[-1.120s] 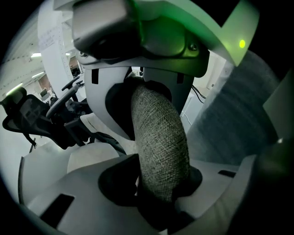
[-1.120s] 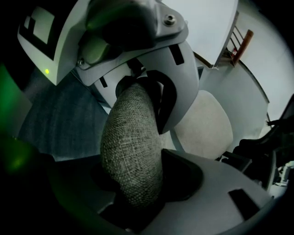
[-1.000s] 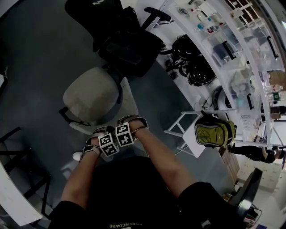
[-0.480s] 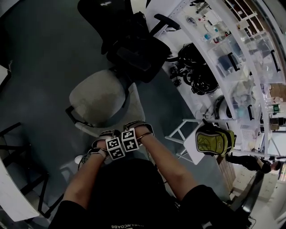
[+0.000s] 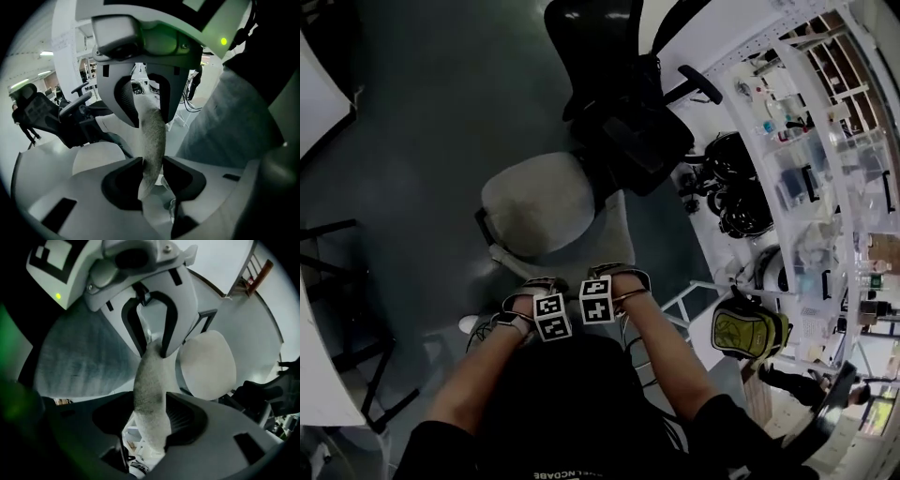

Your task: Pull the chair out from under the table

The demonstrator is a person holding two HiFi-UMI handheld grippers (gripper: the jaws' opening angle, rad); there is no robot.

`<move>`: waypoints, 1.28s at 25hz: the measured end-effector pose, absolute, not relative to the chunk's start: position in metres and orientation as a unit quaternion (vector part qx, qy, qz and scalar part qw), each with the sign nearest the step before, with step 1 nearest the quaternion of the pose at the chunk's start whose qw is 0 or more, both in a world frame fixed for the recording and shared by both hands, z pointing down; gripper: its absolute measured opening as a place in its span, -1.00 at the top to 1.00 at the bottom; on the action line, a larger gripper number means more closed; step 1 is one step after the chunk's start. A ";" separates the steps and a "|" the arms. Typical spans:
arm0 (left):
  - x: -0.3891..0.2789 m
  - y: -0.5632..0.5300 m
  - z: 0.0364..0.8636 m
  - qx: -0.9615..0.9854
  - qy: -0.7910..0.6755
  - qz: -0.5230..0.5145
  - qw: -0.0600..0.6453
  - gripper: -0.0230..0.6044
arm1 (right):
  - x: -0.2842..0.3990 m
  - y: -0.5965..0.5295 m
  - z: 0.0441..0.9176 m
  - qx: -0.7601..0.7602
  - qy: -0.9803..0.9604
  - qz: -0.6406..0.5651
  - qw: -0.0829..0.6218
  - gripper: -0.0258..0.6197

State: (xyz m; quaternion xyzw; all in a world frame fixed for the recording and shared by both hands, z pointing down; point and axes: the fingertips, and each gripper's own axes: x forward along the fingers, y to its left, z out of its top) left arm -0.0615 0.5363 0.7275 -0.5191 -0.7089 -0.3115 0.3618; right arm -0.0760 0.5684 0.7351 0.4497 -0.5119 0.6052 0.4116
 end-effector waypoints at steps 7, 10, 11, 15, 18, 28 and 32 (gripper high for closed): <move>-0.012 0.452 0.698 -0.623 -0.644 -0.341 0.284 0.67 | -0.025 0.496 0.693 0.495 -0.522 0.573 0.392 0.24; 0.018 0.386 0.688 -0.684 -0.589 -0.349 0.252 0.85 | 0.008 0.449 0.685 0.529 -0.519 0.532 0.410 0.33; 0.028 0.363 0.684 -0.709 -0.564 -0.346 0.243 0.88 | 0.021 0.431 0.683 0.540 -0.521 0.515 0.414 0.48; 0.056 0.272 0.662 -0.799 -0.462 -0.328 0.201 0.91 | 0.061 0.342 0.668 0.577 -0.547 0.446 0.411 0.74; 0.057 0.206 0.645 -0.840 -0.402 -0.325 0.165 0.91 | 0.075 0.271 0.660 0.578 -0.574 0.405 0.416 0.81; 0.000 -0.009 0.595 -0.940 -0.147 -0.307 0.031 0.91 | 0.055 0.040 0.622 0.527 -0.692 0.253 0.424 0.88; -0.043 -0.068 0.569 -0.959 -0.048 -0.279 -0.010 0.91 | 0.018 -0.030 0.592 0.512 -0.731 0.198 0.405 0.88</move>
